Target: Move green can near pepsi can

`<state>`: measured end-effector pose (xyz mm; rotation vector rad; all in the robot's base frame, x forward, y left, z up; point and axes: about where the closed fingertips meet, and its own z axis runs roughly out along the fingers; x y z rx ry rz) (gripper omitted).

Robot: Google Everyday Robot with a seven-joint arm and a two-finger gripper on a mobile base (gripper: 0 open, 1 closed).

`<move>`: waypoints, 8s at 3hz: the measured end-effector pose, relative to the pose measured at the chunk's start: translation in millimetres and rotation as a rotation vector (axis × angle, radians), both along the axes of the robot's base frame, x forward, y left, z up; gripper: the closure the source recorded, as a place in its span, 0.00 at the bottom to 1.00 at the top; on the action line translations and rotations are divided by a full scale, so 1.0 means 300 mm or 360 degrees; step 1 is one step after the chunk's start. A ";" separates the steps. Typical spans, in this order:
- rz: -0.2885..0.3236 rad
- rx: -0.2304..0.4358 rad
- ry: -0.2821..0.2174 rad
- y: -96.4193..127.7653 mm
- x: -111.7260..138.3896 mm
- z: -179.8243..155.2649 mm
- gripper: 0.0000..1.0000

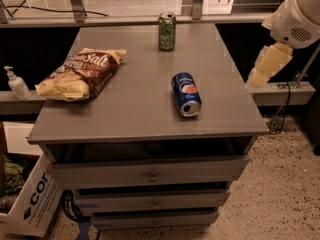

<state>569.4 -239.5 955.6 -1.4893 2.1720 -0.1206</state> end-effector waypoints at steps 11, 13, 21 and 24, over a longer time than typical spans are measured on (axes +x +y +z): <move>-0.0230 0.0971 -0.0308 0.468 0.955 -0.273 0.00; -0.0307 0.1259 -0.0251 0.566 1.072 -0.320 0.00; -0.0220 0.1357 -0.0038 0.330 0.742 -0.166 1.00; -0.0010 0.1509 0.0078 0.228 0.440 -0.143 1.00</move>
Offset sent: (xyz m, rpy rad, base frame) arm 0.1222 0.0307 -0.0242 0.3244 -0.1137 -0.1286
